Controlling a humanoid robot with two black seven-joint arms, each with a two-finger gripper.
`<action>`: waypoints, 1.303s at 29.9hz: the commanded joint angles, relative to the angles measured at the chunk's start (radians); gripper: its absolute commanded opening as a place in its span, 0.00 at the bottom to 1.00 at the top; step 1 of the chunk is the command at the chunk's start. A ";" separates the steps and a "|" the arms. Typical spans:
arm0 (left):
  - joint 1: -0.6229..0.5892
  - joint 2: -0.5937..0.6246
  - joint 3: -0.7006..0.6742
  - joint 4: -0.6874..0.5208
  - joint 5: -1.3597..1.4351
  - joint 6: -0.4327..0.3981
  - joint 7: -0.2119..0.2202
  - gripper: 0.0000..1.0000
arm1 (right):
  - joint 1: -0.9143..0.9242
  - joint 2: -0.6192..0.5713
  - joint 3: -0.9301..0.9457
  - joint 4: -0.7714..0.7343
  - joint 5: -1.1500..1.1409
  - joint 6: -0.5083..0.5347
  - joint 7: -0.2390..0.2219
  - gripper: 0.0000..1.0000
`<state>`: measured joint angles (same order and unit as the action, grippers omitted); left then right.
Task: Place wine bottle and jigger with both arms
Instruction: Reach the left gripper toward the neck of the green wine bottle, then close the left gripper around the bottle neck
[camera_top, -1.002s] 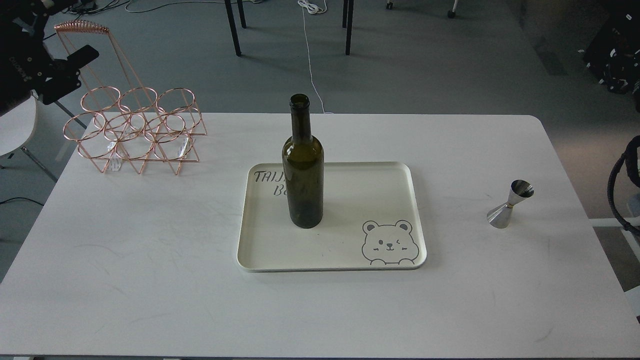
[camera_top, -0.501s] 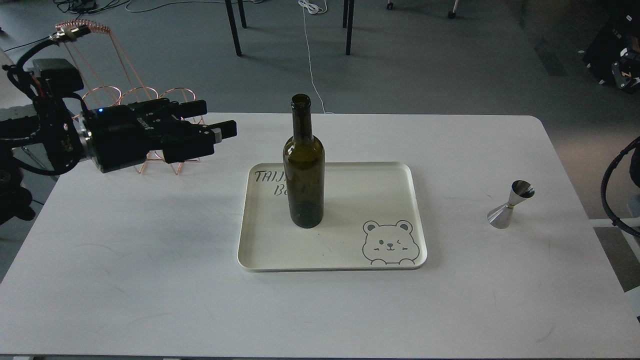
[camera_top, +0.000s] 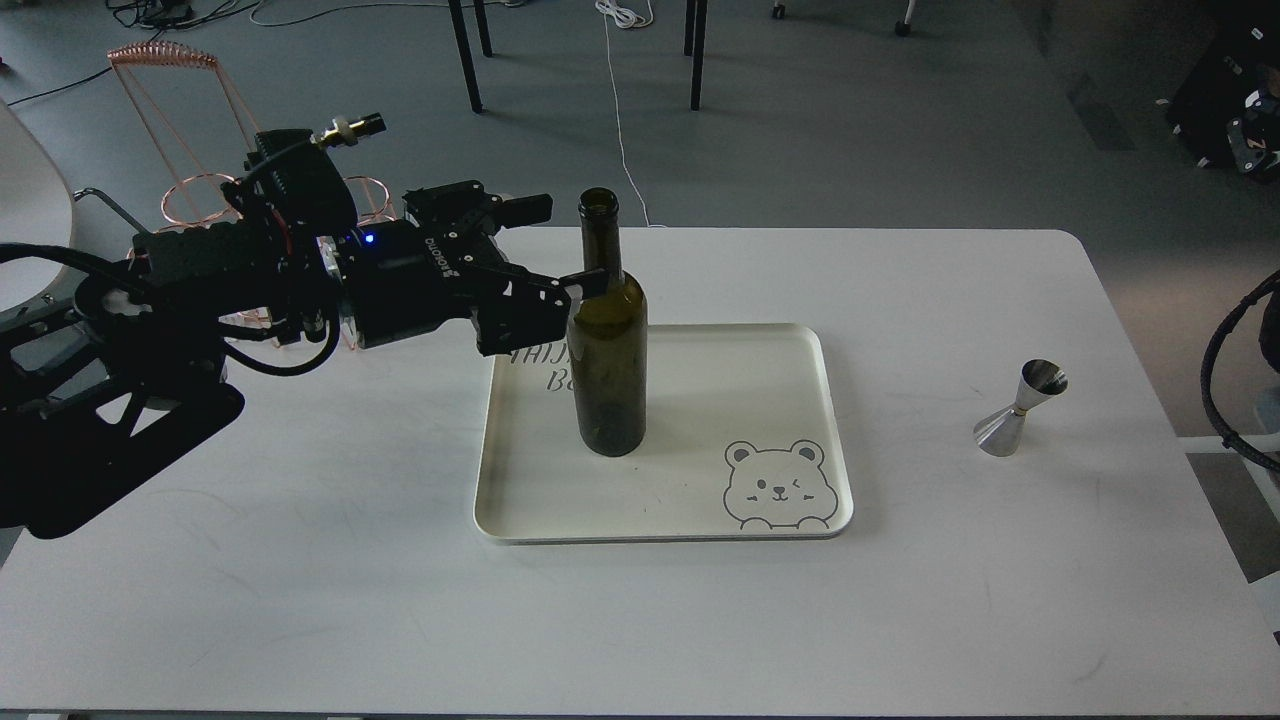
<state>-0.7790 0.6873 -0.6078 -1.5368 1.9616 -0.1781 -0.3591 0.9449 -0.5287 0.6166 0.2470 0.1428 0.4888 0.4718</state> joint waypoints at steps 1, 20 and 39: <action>-0.006 -0.041 0.000 0.043 0.000 0.002 0.000 0.94 | 0.002 0.001 0.000 0.000 0.000 0.000 0.001 0.96; -0.005 -0.112 0.005 0.084 0.017 0.038 0.002 0.63 | 0.000 0.001 -0.002 0.000 0.000 0.000 0.004 0.96; -0.003 -0.106 0.011 0.086 0.022 0.037 0.000 0.32 | 0.000 -0.001 -0.006 -0.003 -0.002 0.000 0.007 0.96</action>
<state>-0.7810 0.5798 -0.5957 -1.4511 1.9819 -0.1411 -0.3577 0.9451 -0.5288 0.6107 0.2440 0.1406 0.4887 0.4787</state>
